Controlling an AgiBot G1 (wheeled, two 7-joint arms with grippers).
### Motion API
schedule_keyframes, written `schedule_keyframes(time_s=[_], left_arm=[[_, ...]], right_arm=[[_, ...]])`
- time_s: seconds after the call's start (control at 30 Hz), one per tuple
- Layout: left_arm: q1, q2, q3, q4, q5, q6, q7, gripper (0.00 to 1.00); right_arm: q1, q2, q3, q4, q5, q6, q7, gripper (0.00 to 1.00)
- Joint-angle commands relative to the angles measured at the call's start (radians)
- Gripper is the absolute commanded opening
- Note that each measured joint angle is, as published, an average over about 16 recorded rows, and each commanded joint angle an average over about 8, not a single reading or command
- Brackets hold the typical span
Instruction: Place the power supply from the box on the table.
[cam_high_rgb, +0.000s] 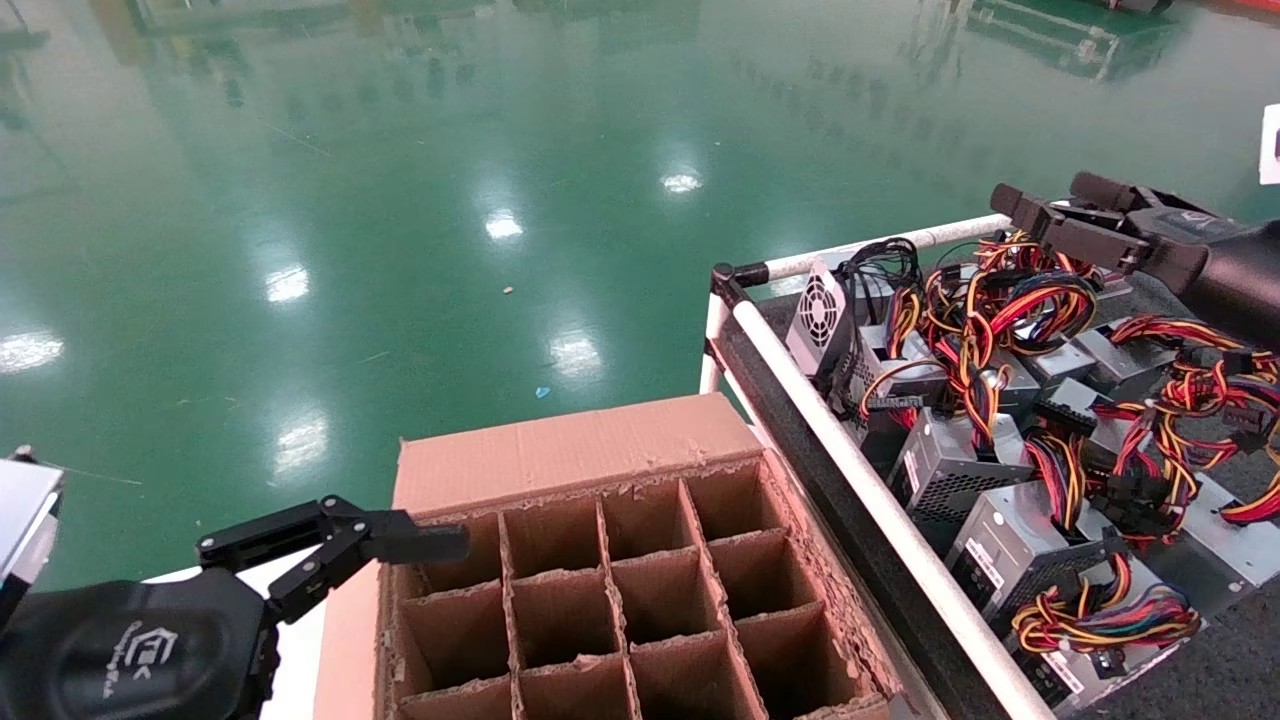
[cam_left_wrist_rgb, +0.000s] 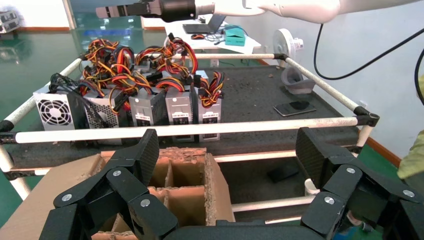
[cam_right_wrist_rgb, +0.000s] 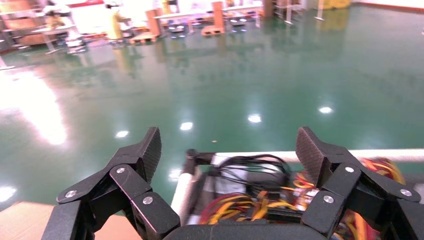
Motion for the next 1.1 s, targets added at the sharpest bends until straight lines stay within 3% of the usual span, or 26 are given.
schedule_keyframes(time_s=[0.03, 1.1], left_arm=[[0.0, 0.0, 0.0, 0.0, 0.0, 0.0, 0.0, 1.0], [0.0, 0.0, 0.0, 0.0, 0.0, 0.0, 0.0, 1.0]], right_arm=[[-0.024, 0.008, 0.0, 0.042, 0.013, -0.018, 0.007, 1.0], [-0.412, 0.14, 0.006, 0.727, 0.221, -0.304, 0.121, 1.0]])
